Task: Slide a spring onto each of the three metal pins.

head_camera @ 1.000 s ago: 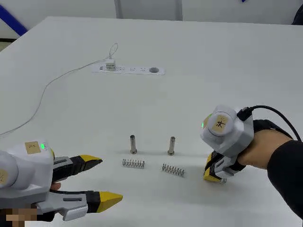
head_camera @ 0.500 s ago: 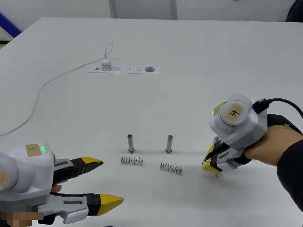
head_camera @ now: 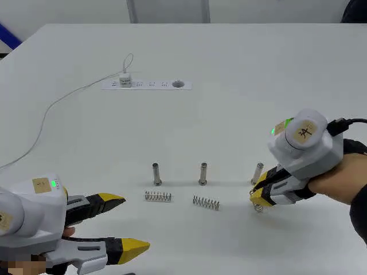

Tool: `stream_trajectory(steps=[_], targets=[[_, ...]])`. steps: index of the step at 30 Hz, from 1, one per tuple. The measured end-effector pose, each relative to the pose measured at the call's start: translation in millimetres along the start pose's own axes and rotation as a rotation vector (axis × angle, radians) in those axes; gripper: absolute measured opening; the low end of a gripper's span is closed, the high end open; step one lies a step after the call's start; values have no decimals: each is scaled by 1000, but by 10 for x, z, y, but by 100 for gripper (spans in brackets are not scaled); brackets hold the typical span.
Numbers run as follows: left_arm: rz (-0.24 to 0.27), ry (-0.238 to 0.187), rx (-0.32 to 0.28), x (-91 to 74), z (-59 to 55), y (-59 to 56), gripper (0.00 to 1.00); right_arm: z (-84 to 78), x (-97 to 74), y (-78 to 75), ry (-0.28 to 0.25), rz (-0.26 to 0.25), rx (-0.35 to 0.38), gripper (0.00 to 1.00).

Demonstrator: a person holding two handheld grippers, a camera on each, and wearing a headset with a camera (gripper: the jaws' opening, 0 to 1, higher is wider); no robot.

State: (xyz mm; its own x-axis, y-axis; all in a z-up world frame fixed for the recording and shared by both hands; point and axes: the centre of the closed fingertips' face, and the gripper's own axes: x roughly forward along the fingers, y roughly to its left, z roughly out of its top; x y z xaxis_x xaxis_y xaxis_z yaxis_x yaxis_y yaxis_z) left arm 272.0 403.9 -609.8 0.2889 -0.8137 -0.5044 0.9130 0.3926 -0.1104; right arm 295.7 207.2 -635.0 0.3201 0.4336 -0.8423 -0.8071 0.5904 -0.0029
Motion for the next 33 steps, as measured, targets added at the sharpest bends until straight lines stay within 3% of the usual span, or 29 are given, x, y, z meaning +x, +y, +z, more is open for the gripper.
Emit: stream_trajectory(steps=[7,24,33], targets=[[-8,23,21,21,-29,-29,61,9,-64,-49,-30,-14,38,12],[5,5,2,-3,-11,6,61,183,-291,-92,-68,-31,65,12],[4,-13,-5,-13,12,13,61,355,-516,-184,-96,-70,53,12]])
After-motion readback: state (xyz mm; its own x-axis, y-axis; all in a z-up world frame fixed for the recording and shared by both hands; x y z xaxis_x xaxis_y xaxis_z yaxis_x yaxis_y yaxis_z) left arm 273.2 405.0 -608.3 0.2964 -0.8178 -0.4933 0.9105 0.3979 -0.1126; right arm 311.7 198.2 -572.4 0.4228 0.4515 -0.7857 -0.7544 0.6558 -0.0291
